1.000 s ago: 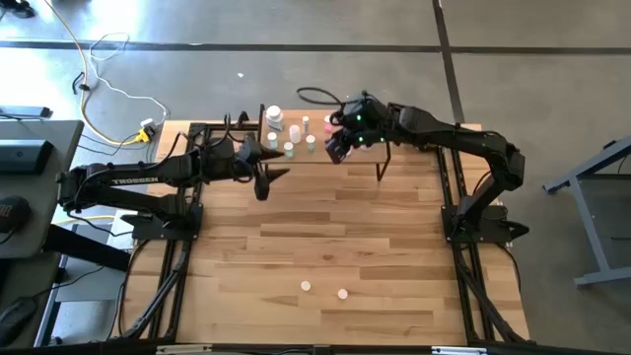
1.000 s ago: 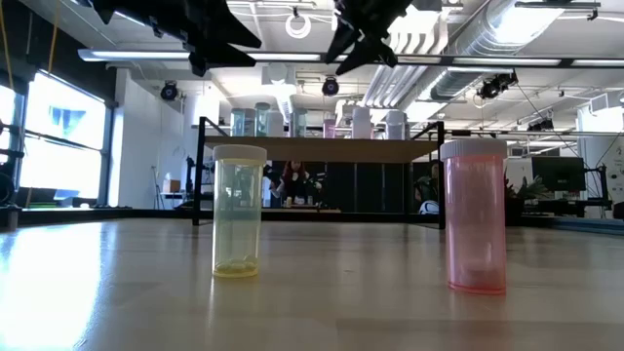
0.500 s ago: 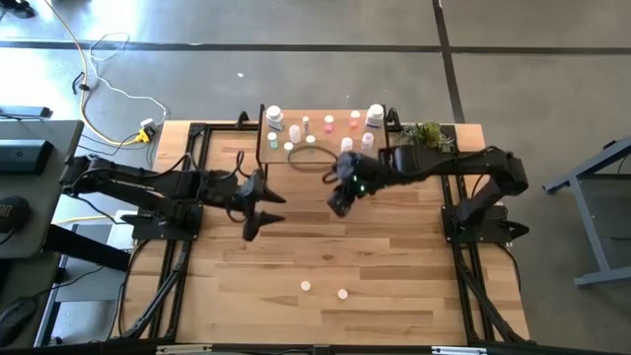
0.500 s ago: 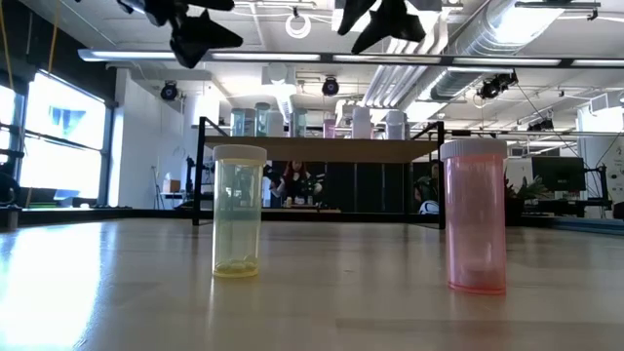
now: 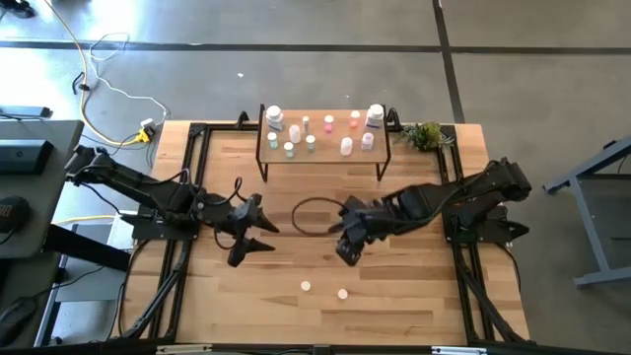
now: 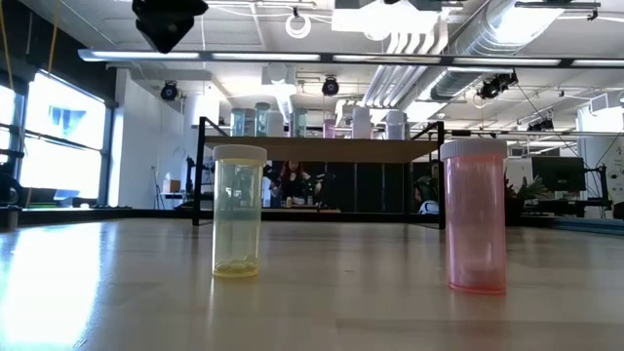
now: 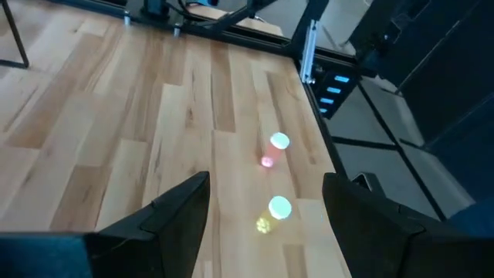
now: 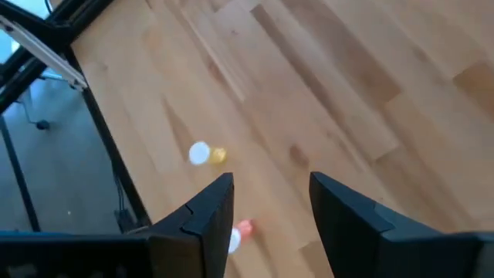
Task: Pick and place medicine bottles onto shelf by color
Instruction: Put the red medicine bottle on the shelf
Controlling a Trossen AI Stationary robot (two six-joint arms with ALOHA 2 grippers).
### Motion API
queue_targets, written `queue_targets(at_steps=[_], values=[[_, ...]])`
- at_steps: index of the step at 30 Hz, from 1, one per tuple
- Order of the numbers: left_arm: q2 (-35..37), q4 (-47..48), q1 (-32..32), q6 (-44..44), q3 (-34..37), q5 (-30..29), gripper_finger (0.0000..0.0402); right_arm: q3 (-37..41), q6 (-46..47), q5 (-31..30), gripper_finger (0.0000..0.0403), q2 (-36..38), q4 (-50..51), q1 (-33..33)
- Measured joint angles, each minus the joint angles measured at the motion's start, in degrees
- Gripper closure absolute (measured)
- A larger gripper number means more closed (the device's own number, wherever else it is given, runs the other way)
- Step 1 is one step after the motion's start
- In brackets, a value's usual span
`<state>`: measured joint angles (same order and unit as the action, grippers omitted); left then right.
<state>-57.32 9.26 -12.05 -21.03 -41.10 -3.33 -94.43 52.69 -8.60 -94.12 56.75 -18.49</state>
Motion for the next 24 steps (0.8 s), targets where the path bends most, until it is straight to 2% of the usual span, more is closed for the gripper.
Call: queue_targets(at_steps=[7, 17, 24], values=[[0.0, 0.1, -3.8, -0.1, 0.0, -3.7, 0.0161, 0.0, 5.3, -0.3, 0.0207, -2.2, 1.2, -5.8], [0.0, 0.6, -6.2, -1.3, 0.0, -5.1, 0.0161, 0.1, -9.8, -0.4, 0.0198, -10.1, -0.5, -13.1], [0.0, 0.6, -6.5, -1.5, 0.0, -5.1, 0.0161, 0.1, -16.2, -1.4, 0.0198, -15.2, -4.3, -15.1]])
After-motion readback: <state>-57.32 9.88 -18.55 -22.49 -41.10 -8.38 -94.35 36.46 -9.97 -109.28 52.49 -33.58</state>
